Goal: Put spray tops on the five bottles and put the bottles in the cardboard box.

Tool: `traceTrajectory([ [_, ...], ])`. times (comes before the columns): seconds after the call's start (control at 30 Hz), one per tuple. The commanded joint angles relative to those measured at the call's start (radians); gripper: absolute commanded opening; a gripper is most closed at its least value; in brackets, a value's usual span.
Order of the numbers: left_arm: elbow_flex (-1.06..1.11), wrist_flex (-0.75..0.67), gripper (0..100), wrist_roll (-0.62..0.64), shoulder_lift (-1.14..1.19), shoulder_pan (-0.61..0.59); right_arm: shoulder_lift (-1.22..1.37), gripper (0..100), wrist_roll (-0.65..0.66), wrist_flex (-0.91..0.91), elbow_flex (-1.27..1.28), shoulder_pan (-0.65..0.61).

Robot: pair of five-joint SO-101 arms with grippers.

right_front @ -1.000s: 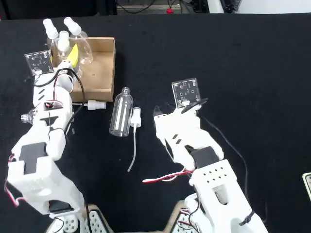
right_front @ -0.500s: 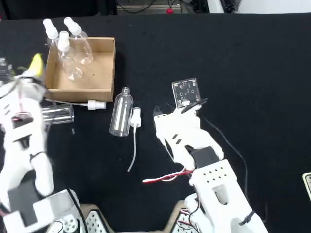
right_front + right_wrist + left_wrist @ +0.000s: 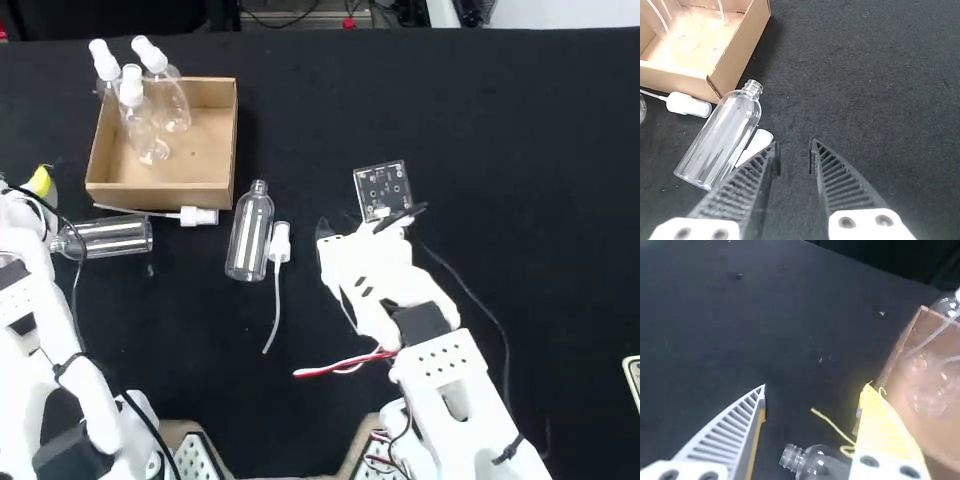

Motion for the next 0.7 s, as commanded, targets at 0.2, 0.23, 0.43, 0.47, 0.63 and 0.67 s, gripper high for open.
traceTrajectory([
  [0.2, -0.352, -0.021, 28, -0.149, 0.347, 0.136, -0.019, 9.9, 0.008, -0.023, -0.007, 0.015],
  [0.23, -0.394, -0.02, 28, -0.149, 0.393, 0.137, -0.019, 9.9, 0.008, -0.023, -0.007, 0.015],
  [0.43, -0.555, -0.012, 17, -0.149, 0.628, 0.154, -0.019, 9.9, 0.008, -0.023, -0.007, 0.015],
  [0.47, -0.565, -0.014, 14, -0.149, 0.644, 0.165, -0.019, 9.9, 0.008, -0.023, -0.007, 0.015],
  [0.63, -0.628, -0.017, 12, -0.149, 0.695, 0.203, -0.016, 9.9, 0.008, -0.023, -0.007, 0.015],
  [0.67, -0.636, -0.017, 12, -0.149, 0.704, 0.208, -0.016, 9.9, 0.008, -0.023, -0.007, 0.015],
])
